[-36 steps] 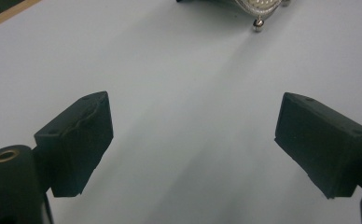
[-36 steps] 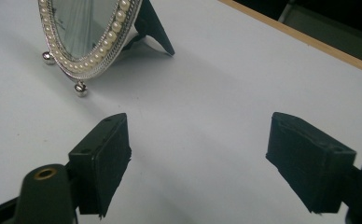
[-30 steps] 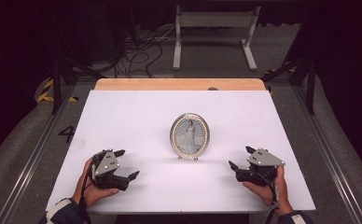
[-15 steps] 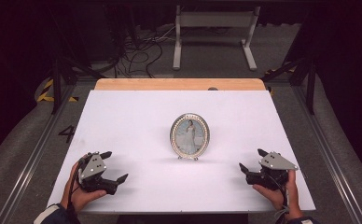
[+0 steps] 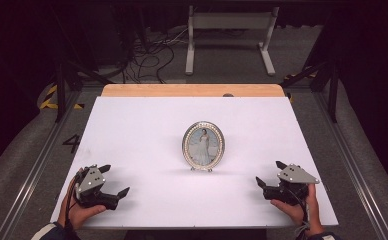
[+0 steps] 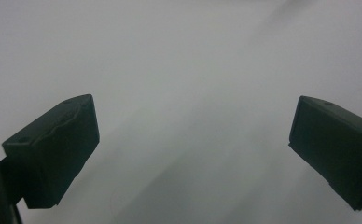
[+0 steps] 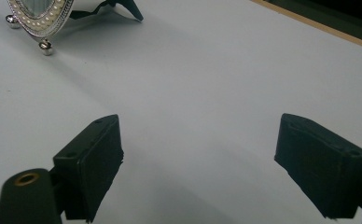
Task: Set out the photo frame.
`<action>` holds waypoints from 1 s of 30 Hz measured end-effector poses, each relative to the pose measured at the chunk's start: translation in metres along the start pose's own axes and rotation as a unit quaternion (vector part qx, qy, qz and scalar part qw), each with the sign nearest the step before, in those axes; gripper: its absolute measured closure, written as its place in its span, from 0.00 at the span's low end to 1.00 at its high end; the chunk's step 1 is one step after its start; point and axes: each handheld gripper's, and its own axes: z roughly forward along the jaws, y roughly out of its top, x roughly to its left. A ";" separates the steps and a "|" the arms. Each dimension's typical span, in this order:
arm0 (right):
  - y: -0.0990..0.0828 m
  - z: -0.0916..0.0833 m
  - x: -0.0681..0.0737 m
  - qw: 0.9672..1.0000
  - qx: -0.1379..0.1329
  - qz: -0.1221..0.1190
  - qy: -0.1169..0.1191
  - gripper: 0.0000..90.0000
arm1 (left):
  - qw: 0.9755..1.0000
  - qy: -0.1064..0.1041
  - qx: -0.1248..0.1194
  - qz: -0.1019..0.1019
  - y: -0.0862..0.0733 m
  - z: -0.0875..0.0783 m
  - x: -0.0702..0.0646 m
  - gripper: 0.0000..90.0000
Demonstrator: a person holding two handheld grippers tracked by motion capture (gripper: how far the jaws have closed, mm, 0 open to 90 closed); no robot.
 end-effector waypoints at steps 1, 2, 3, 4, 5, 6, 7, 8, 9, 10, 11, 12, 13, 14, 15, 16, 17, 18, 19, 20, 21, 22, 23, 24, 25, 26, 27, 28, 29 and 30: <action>0.000 0.001 0.000 1.000 0.001 0.000 0.002 0.16 | 1.000 0.002 0.000 0.001 0.000 0.000 0.000 0.02; 0.000 0.001 0.001 1.000 0.003 0.000 0.003 0.16 | 1.000 0.004 0.001 0.001 0.000 0.001 0.000 0.02; 0.000 0.002 0.001 1.000 0.005 -0.002 0.004 0.15 | 1.000 0.002 0.001 0.000 0.000 0.001 0.000 0.02; 0.000 0.003 0.001 1.000 0.007 -0.004 0.003 0.15 | 1.000 0.000 0.003 0.003 -0.001 0.001 0.001 0.02; 0.000 0.003 0.002 1.000 0.007 -0.005 0.002 0.14 | 1.000 0.000 0.003 0.003 -0.001 0.001 0.001 0.02; 0.000 0.004 0.002 1.000 0.008 -0.005 0.002 0.14 | 1.000 0.002 0.004 0.001 -0.001 0.001 0.002 0.02; 0.000 0.004 0.002 1.000 0.008 -0.005 0.001 0.14 | 1.000 0.001 0.002 -0.001 -0.001 0.000 0.001 0.02; 0.000 0.005 0.003 1.000 0.008 -0.006 0.000 0.14 | 1.000 0.002 0.001 -0.002 -0.001 0.000 0.001 0.02; 0.000 0.005 0.003 1.000 0.008 -0.006 -0.001 0.14 | 1.000 0.004 0.001 -0.002 -0.001 0.000 0.001 0.03; 0.000 0.005 0.004 1.000 0.008 -0.006 -0.002 0.14 | 1.000 0.004 0.002 -0.003 -0.001 0.001 0.001 0.03; 0.000 0.005 0.004 1.000 0.008 -0.006 -0.003 0.14 | 1.000 0.005 0.003 -0.004 0.000 0.001 0.001 0.03; 0.000 0.006 0.005 1.000 0.007 -0.007 -0.003 0.14 | 1.000 0.005 0.004 -0.003 0.000 0.002 0.001 0.03; 0.000 0.006 0.005 1.000 0.006 -0.007 -0.001 0.14 | 1.000 0.006 0.005 -0.001 0.000 0.002 0.001 0.03; 0.000 0.006 0.005 1.000 0.007 -0.009 0.000 0.14 | 1.000 0.007 0.005 -0.005 0.000 0.003 0.000 0.03; -0.001 0.006 0.005 1.000 0.008 -0.010 -0.001 0.14 | 1.000 0.007 0.004 -0.005 0.001 0.003 0.001 0.03; -0.001 0.006 0.005 1.000 0.009 -0.008 -0.001 0.14 | 1.000 0.006 0.004 -0.004 0.001 0.004 0.001 0.03; -0.001 0.005 0.004 1.000 0.008 -0.005 0.002 0.13 | 1.000 0.003 0.005 -0.003 0.001 0.004 0.001 0.03; -0.001 0.005 0.004 1.000 0.007 -0.003 0.001 0.13 | 1.000 0.002 0.004 -0.002 0.001 0.004 0.002 0.03; -0.001 0.005 0.003 1.000 0.007 -0.002 -0.001 0.12 | 1.000 0.003 0.004 -0.003 0.001 0.005 0.002 0.03; -0.001 0.005 0.003 1.000 0.006 -0.001 -0.001 0.12 | 1.000 0.005 0.006 -0.003 0.001 0.006 0.002 0.03; -0.001 0.005 0.003 1.000 0.006 0.001 -0.001 0.12 | 1.000 0.005 0.006 -0.003 0.000 0.006 0.002 0.03; -0.001 0.005 0.003 1.000 0.006 0.001 0.000 0.11 | 1.000 0.004 0.006 -0.004 0.000 0.006 0.002 0.03; -0.001 0.005 0.003 1.000 0.006 0.001 0.000 0.11 | 1.000 0.004 0.006 -0.004 0.000 0.006 0.002 0.03; 0.000 0.006 0.003 1.000 0.003 0.007 0.012 0.09 | 1.000 0.005 0.006 -0.004 0.000 0.005 0.002 0.03; 0.000 0.006 0.003 1.000 0.003 0.007 0.012 0.09 | 1.000 0.005 0.006 -0.004 0.000 0.005 0.002 0.03; 0.000 0.006 0.004 1.000 0.004 0.007 0.011 0.09 | 1.000 0.004 0.007 -0.001 0.000 0.005 0.002 0.03; 0.001 0.007 0.005 1.000 0.004 0.004 0.012 0.07 | 1.000 0.004 0.007 -0.001 0.000 0.005 0.002 0.03; 0.001 0.007 0.005 1.000 0.005 0.004 0.013 0.07 | 1.000 0.003 0.007 -0.001 0.000 0.005 0.002 0.03; 0.001 0.007 0.006 1.000 0.004 0.002 0.012 0.06 | 1.000 0.004 0.008 -0.001 0.000 0.005 0.002 0.03; 0.001 0.007 0.007 1.000 0.004 0.001 0.011 0.05 | 1.000 0.004 0.008 0.000 0.000 0.005 0.002 0.03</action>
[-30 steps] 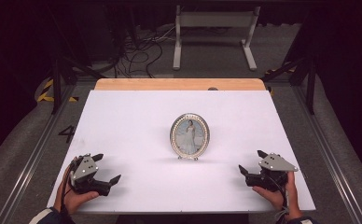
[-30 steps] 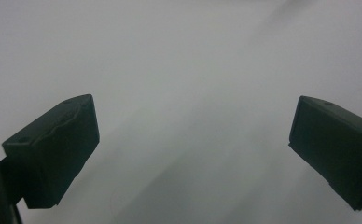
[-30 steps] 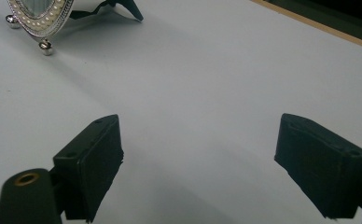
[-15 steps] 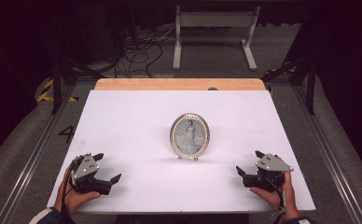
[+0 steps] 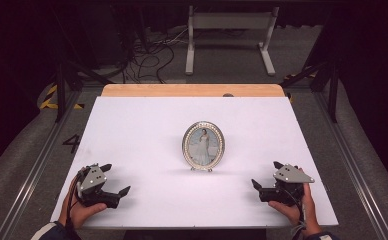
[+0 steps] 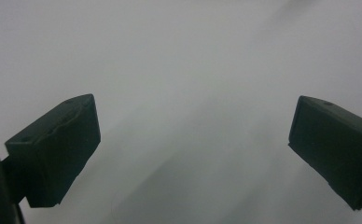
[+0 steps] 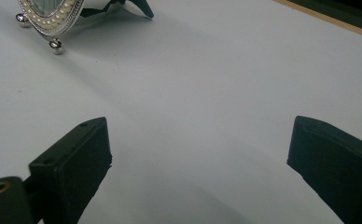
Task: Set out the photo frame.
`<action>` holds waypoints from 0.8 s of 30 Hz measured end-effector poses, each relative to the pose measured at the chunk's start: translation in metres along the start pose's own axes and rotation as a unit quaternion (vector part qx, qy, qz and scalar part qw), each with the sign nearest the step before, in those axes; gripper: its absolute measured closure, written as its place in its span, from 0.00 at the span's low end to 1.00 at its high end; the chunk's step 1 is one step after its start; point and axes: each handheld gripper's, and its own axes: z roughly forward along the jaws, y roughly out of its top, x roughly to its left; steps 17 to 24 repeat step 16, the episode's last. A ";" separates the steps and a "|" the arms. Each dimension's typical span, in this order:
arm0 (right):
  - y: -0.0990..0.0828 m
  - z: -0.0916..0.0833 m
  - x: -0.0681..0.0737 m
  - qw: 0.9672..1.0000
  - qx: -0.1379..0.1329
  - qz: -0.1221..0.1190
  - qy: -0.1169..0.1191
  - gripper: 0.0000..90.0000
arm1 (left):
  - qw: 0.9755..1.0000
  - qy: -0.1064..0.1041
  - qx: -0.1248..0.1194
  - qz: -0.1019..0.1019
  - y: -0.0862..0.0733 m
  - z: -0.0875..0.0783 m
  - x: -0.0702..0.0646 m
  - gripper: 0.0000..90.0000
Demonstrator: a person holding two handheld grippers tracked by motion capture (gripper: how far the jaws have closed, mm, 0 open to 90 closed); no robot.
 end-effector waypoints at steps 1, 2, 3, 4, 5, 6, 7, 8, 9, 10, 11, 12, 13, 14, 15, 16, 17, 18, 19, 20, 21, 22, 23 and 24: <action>0.000 0.000 0.000 1.000 -0.001 0.000 0.004 0.03 | 1.000 -0.001 0.000 -0.001 0.000 0.000 0.000 0.03; 0.000 0.000 0.001 1.000 -0.001 -0.002 0.010 0.03 | 1.000 -0.001 0.000 -0.001 0.000 0.000 -0.001 0.03; 0.000 0.000 0.001 1.000 0.000 -0.005 0.010 0.03 | 1.000 -0.001 0.000 -0.002 0.000 0.000 -0.001 0.03; 0.000 0.000 0.002 1.000 0.001 -0.005 0.008 0.03 | 1.000 -0.001 0.001 -0.002 0.000 0.000 0.000 0.03; 0.001 0.000 0.002 1.000 0.002 -0.006 0.007 0.03 | 1.000 -0.002 0.001 -0.001 0.000 0.000 0.000 0.03; 0.000 0.001 0.003 1.000 0.002 -0.007 0.008 0.03 | 1.000 -0.003 0.000 -0.003 0.000 0.000 0.000 0.03; 0.000 0.001 0.003 1.000 0.002 -0.007 0.005 0.03 | 1.000 -0.003 0.001 -0.002 0.000 0.000 0.000 0.03; 0.000 0.001 0.003 1.000 0.001 -0.008 0.003 0.04 | 1.000 -0.004 0.001 -0.001 0.000 0.000 0.000 0.03; 0.000 0.001 0.003 1.000 0.001 -0.007 0.001 0.05 | 1.000 -0.005 -0.001 -0.003 0.000 0.000 -0.001 0.03; 0.000 0.001 0.003 1.000 0.001 -0.007 0.001 0.05 | 1.000 -0.005 -0.001 -0.003 0.000 0.000 -0.001 0.03; -0.001 0.001 0.003 1.000 0.004 -0.008 -0.004 0.05 | 1.000 -0.005 0.000 -0.001 0.000 0.001 -0.001 0.03; -0.001 0.000 0.002 1.000 0.005 -0.007 -0.004 0.06 | 1.000 -0.006 0.000 0.000 0.000 0.001 -0.001 0.03; -0.002 0.000 0.002 1.000 0.006 -0.008 -0.007 0.06 | 1.000 -0.006 0.002 -0.001 0.001 0.002 -0.001 0.03; -0.002 0.000 0.002 1.000 0.006 -0.008 -0.012 0.07 | 1.000 -0.004 0.003 0.001 0.001 0.002 0.000 0.03; -0.002 0.000 0.002 1.000 0.004 -0.006 -0.014 0.08 | 1.000 -0.005 0.001 0.000 0.001 0.002 -0.001 0.03; -0.002 -0.001 0.001 1.000 0.002 -0.005 -0.016 0.08 | 1.000 -0.005 0.001 0.000 0.001 0.002 -0.001 0.03; -0.002 -0.001 0.001 1.000 0.002 -0.005 -0.016 0.08 | 1.000 -0.005 0.001 0.000 0.001 0.002 -0.001 0.03; -0.002 -0.001 0.001 1.000 0.002 -0.005 -0.016 0.08 | 1.000 -0.005 0.001 0.000 0.001 0.002 -0.001 0.03; -0.002 -0.001 0.001 1.000 0.002 -0.005 -0.016 0.08 | 1.000 -0.005 0.001 0.000 0.001 0.002 -0.001 0.03; -0.002 -0.001 0.001 1.000 0.002 -0.005 -0.016 0.08 | 1.000 -0.005 0.001 0.000 0.001 0.002 -0.001 0.03; -0.002 -0.001 0.001 1.000 0.002 -0.005 -0.016 0.08 | 1.000 -0.005 0.001 0.000 0.001 0.002 -0.001 0.03; -0.002 -0.001 0.001 1.000 0.002 -0.005 -0.016 0.08 | 1.000 -0.005 0.001 0.000 0.001 0.002 -0.001 0.03; -0.002 -0.001 0.001 1.000 0.002 -0.005 -0.016 0.08 | 1.000 -0.005 0.001 0.000 0.001 0.002 -0.001 0.03; -0.002 -0.001 0.001 1.000 0.002 -0.005 -0.016 0.08 | 1.000 -0.005 0.001 0.000 0.001 0.002 -0.001 0.03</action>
